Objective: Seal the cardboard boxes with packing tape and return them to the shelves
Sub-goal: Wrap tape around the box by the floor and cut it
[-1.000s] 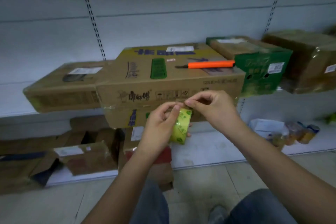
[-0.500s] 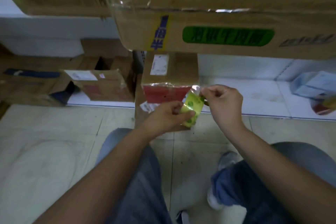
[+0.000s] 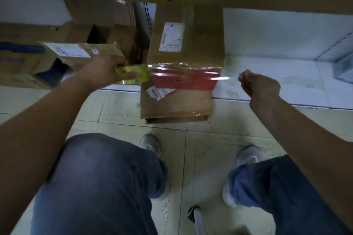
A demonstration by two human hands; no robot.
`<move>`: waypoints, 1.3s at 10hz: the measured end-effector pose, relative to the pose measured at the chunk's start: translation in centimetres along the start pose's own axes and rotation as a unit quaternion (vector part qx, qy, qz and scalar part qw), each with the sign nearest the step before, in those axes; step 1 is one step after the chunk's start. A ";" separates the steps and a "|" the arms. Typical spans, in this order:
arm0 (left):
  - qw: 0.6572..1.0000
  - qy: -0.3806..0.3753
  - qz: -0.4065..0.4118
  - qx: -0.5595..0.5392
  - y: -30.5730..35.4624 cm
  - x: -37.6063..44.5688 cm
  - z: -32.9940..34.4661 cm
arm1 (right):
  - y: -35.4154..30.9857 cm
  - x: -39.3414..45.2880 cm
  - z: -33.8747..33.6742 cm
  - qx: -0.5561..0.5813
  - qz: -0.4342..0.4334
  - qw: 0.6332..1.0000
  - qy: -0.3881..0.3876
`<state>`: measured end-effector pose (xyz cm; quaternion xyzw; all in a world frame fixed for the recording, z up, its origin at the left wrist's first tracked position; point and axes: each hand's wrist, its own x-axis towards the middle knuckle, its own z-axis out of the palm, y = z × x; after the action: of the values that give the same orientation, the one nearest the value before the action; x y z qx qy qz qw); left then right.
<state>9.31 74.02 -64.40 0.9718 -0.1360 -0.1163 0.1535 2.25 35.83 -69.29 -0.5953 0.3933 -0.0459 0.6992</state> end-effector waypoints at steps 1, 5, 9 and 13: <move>1.000 0.001 0.009 0.019 -0.5 1.7 -0.1 | -0.2 1.5 1.4 0.009 0.024 0.998 0.052; 0.992 0.063 0.068 0.083 -3.9 4.7 -1.5 | 1.5 2.0 4.3 0.003 -0.046 0.995 0.090; 0.972 0.038 0.076 0.220 -6.6 7.1 -1.6 | 4.3 1.6 6.2 -0.056 -0.056 0.989 0.126; 0.985 -0.041 0.015 0.167 -3.1 9.7 2.4 | 5.6 4.7 6.9 -0.049 -0.025 0.998 0.035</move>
<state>18.47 73.31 -69.47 0.9761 -0.1739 -0.1292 -0.0145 7.38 40.47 -76.60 -0.6366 0.4043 -0.0646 0.6535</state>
